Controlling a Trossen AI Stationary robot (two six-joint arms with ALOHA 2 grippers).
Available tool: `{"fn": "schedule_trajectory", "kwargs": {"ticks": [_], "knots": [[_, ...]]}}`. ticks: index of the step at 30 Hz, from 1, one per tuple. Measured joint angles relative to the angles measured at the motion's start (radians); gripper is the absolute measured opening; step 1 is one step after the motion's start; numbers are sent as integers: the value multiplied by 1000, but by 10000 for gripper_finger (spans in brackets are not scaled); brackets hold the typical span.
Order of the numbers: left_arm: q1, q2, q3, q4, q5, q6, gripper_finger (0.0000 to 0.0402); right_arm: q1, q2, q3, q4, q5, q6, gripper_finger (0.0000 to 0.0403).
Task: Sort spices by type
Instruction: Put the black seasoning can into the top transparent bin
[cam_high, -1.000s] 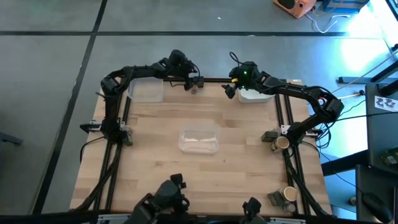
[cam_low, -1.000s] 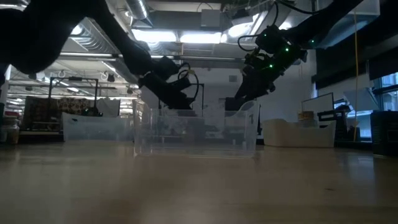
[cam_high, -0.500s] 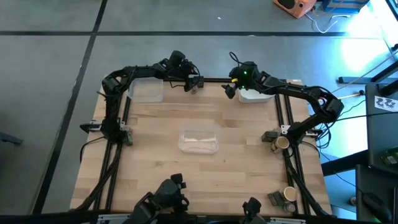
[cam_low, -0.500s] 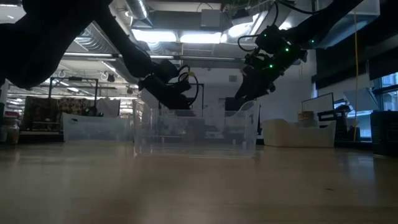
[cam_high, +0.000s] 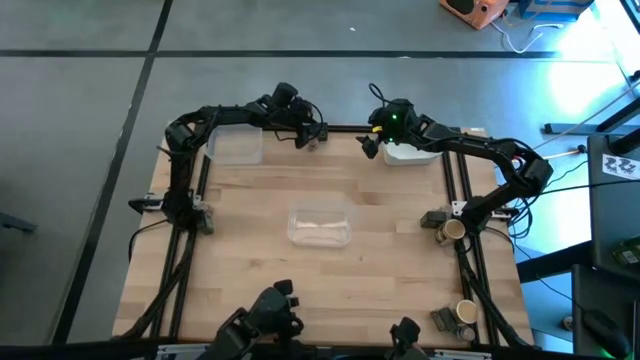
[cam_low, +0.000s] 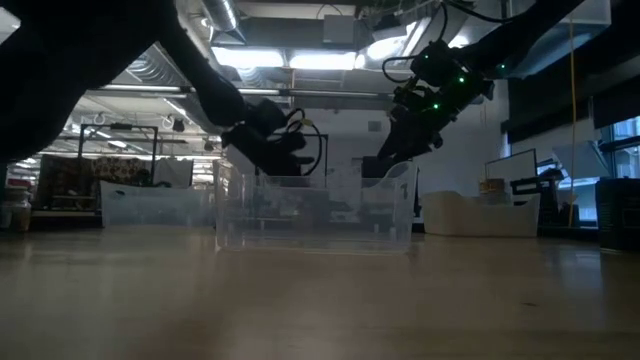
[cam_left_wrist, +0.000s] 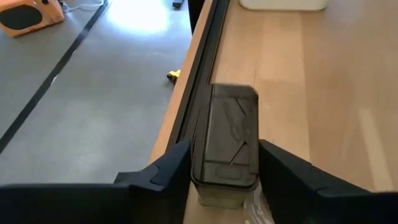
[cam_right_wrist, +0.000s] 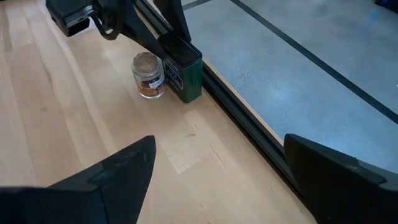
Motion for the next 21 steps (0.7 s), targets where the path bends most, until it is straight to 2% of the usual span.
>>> {"fn": "schedule_trajectory", "kwargs": {"ticks": [6, 10, 21], "knots": [[-1, 8, 0, 11, -6, -4, 128, 0, 0, 0, 0, 0, 0, 351], [-9, -10, 0, 6, -36, -24, 123, 0, 0, 0, 0, 0, 0, 351], [-56, -234, 0, -86, -162, -110, 135, 0, 0, 0, -1, 0, -15, 351]]}}
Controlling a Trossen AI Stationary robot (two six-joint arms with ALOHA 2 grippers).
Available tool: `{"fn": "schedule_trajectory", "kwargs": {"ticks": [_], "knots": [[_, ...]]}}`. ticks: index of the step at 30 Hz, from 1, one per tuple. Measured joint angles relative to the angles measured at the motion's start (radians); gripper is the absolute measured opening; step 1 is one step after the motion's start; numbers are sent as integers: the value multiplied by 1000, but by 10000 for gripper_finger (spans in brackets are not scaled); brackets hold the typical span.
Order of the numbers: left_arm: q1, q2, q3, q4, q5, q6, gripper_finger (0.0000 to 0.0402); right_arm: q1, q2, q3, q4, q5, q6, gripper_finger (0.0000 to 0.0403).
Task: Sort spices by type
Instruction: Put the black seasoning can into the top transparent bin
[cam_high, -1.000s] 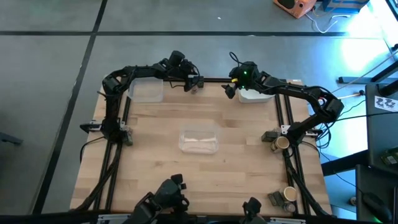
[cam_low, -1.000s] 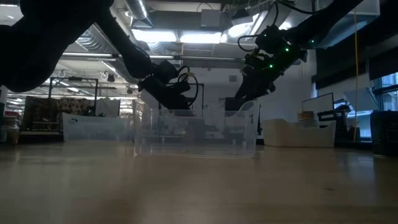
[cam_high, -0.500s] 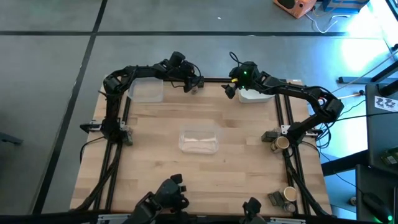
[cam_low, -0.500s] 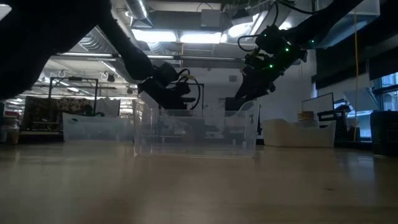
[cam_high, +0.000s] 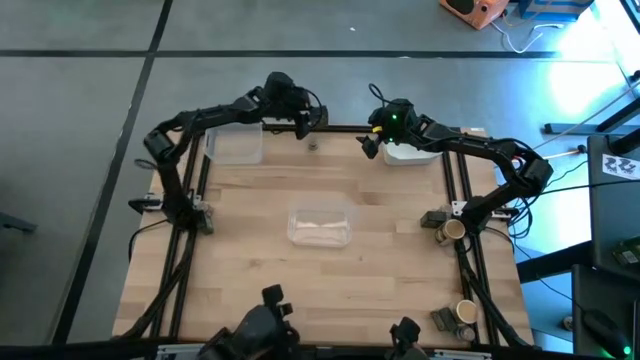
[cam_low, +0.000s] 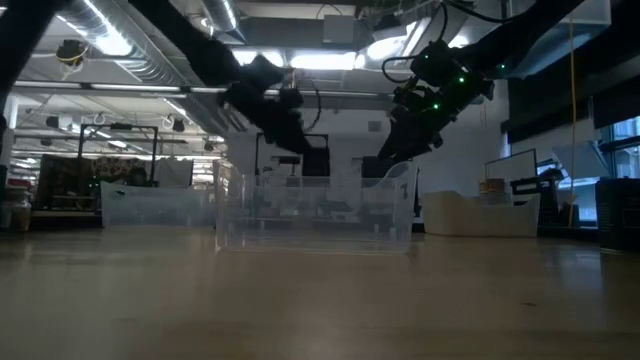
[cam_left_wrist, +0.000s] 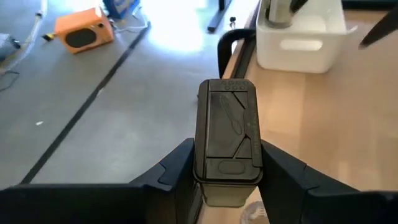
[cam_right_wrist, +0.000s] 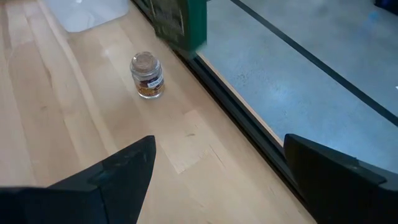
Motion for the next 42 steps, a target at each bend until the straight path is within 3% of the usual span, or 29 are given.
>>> {"fn": "schedule_trajectory", "kwargs": {"ticks": [14, 23, 30, 42], "knots": [[-45, -328, -18, -411, -308, -126, 136, 0, 0, 0, -15, 0, 29, 351], [-45, -567, -290, -316, -521, -282, 136, 0, 0, 0, -12, 0, 30, 351], [-44, -674, -458, -294, -689, -417, 137, 0, 0, 0, -4, 0, 27, 351], [12, -654, -655, -96, -730, -558, 137, 0, 0, 0, 0, 0, 22, 351]]}}
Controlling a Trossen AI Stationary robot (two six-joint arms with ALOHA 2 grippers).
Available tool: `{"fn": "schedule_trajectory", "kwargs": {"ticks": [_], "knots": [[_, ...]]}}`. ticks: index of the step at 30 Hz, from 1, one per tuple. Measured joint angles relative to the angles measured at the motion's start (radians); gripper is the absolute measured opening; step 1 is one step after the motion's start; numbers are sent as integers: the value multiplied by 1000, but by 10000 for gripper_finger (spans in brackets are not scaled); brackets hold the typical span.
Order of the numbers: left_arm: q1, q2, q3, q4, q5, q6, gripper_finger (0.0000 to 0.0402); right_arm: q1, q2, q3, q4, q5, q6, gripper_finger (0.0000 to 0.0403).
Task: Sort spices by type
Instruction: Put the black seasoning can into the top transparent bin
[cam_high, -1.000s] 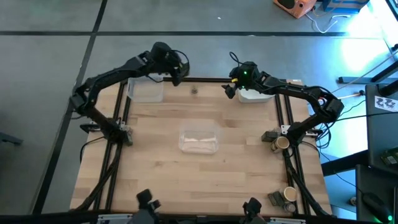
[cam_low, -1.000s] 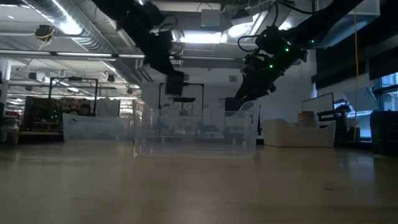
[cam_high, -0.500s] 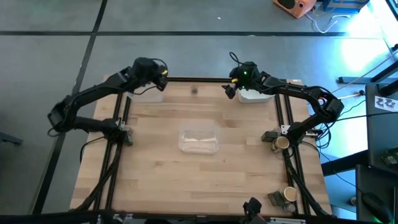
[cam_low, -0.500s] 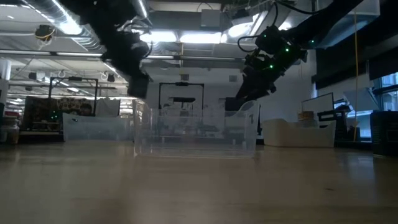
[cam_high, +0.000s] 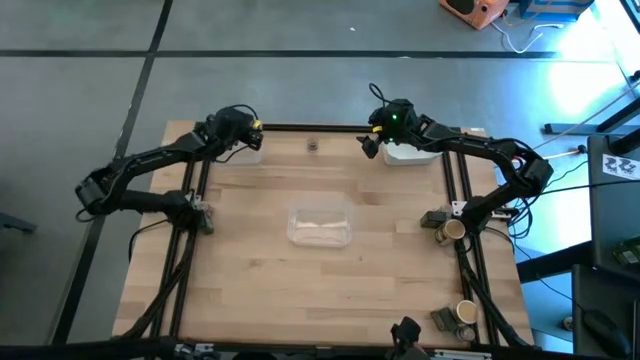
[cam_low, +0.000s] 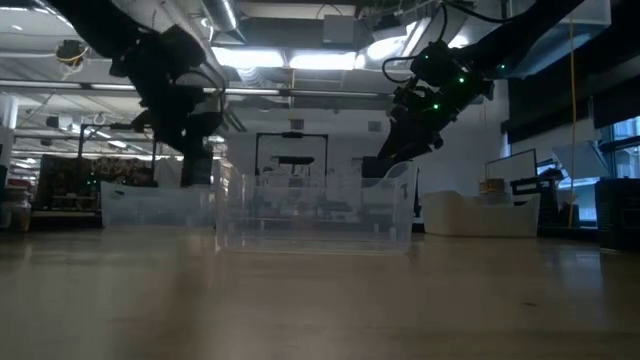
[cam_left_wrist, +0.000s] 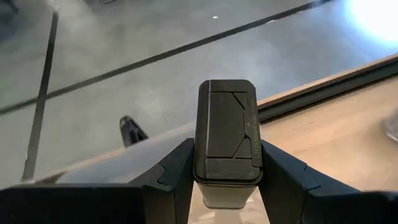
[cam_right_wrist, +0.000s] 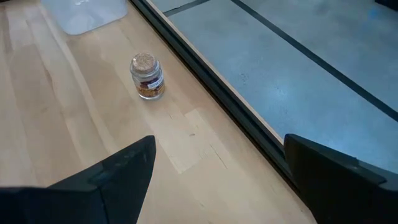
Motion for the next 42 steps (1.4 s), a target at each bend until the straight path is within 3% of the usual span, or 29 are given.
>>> {"fn": "schedule_trajectory", "kwargs": {"ticks": [16, 32, 36, 42], "knots": [[9, 118, -157, 241, 6, -92, 137, 0, 1, 0, 6, 0, -1, 351], [9, 143, -154, 233, 33, -6, 137, 0, 1, 0, 8, 0, 2, 351], [9, 140, -150, 234, 33, 18, 162, 0, 1, 0, 8, 0, 3, 351], [18, 139, -134, 204, 127, 43, 229, 0, 1, 0, 8, 0, 3, 351]]}}
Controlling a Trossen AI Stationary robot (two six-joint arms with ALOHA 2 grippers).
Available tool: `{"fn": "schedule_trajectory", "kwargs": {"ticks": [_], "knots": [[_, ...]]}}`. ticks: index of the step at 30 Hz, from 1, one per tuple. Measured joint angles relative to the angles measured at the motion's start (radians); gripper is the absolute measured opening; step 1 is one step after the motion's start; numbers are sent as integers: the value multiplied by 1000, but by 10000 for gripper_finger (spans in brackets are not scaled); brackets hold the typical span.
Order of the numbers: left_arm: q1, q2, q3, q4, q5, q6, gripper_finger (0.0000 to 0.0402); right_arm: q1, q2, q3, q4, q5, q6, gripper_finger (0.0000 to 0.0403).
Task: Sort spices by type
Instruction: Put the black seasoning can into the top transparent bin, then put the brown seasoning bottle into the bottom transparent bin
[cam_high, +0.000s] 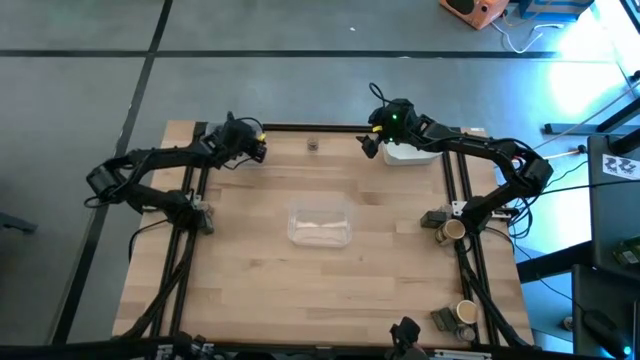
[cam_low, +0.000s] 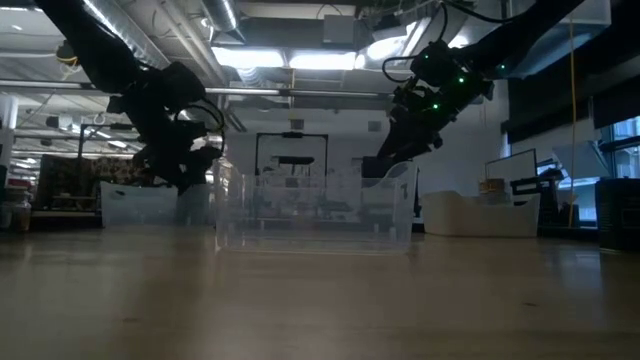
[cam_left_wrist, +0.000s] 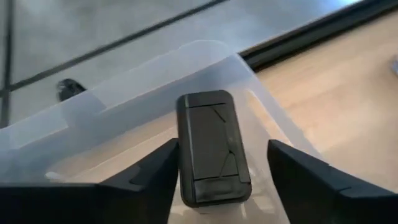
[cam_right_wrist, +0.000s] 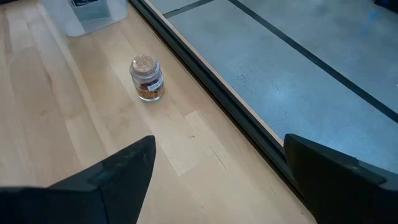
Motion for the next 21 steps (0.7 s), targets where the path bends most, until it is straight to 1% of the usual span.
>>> {"fn": "schedule_trajectory", "kwargs": {"ticks": [4, 6, 10, 14, 17, 21], "knots": [[0, -28, 77, -148, 17, 5, 254, 0, 0, 0, 0, 0, 0, 351], [0, -52, 114, -217, 18, 17, 259, 0, 0, 0, 0, 0, 0, 351], [-5, -104, 181, -301, 17, 42, 262, 0, 0, 0, 0, 0, 0, 351], [-24, -148, 226, -308, 7, 47, 262, 0, 0, 0, 0, 0, 0, 351], [-48, -155, 249, -286, 8, 56, 262, 0, 0, 0, 0, 0, -1, 351], [-88, -143, 249, -183, 58, 90, 262, 0, 0, 0, 0, 0, -1, 351]]}}
